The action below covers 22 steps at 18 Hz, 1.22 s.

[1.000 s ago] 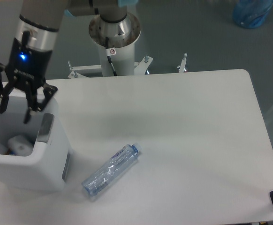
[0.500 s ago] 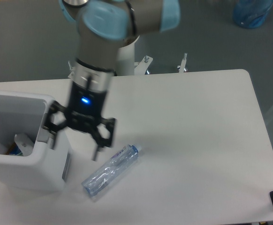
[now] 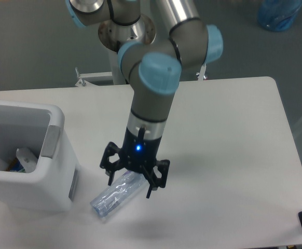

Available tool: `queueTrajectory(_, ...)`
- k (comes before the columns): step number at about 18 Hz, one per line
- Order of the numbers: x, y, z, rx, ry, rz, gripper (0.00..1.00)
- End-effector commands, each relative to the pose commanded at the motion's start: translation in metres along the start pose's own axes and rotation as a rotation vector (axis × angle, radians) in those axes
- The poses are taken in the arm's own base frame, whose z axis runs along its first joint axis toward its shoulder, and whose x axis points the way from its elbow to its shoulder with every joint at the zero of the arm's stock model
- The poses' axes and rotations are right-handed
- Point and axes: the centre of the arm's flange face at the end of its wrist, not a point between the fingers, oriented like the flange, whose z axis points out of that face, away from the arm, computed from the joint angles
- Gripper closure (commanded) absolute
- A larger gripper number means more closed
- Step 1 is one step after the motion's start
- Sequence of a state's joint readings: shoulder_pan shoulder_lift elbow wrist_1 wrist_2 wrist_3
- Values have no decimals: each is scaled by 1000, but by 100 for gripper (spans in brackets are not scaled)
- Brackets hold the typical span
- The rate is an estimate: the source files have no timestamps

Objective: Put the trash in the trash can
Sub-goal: 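Move the open gripper down over the clear water bottle, then close the gripper around the bottle's middle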

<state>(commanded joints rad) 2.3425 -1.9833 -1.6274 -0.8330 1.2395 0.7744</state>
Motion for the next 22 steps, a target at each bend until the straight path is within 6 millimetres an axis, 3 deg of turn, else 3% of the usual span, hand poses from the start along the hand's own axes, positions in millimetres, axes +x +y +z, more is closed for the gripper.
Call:
queueTrajectory(3, 3, -3, 24, -21, 24, 33, 1)
queueTrajectory(7, 25, -10, 61, -90, 33, 74, 0)
queueTrajectory(13, 37, -35, 90, -162, -20, 130, 0)
queueTrajectory(22, 46, -38, 132, -207, -2, 152, 1)
